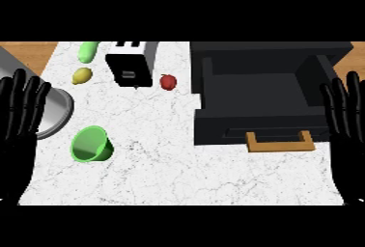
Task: Pick up the cup, place it into the drawer and close the drawer
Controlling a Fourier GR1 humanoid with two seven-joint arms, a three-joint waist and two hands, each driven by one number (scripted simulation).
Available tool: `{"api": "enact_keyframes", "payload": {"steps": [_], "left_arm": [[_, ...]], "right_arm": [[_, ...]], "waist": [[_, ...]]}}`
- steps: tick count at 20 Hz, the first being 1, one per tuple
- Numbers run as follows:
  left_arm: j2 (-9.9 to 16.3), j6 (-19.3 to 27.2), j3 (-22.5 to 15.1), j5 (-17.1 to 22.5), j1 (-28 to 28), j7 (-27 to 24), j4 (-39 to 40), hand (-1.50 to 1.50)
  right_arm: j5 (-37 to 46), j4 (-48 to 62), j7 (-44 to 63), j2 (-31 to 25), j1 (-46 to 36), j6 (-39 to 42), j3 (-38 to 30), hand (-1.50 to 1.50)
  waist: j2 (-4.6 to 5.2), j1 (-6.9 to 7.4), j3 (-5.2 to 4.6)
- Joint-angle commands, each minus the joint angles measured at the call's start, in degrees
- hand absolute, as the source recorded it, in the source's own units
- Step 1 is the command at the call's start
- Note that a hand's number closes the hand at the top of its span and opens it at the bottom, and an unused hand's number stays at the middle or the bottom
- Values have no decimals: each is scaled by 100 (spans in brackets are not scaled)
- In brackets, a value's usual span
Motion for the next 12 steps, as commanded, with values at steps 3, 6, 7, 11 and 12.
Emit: {"api": "enact_keyframes", "payload": {"steps": [3,6,7,11,12], "left_arm": [[-499,1337,261,-1207,-281,185,295,-150],[-798,2396,719,-2077,-180,342,379,-150],[-886,3057,423,-1155,-102,308,569,-150],[-898,3984,-84,-1741,-570,717,844,-150],[-900,4335,-365,-1537,-590,270,1272,-150]], "right_arm": [[-109,-149,-94,-92,331,234,41,-150],[-50,-350,438,-86,200,146,190,-150],[-530,-13,456,-80,181,431,203,-150],[-518,276,524,-35,63,437,261,-150],[-780,678,370,-190,-271,586,-108,-150]], "waist": [[95,69,-21],[85,104,-22],[128,108,-38],[100,106,-27],[113,104,-29]]}}
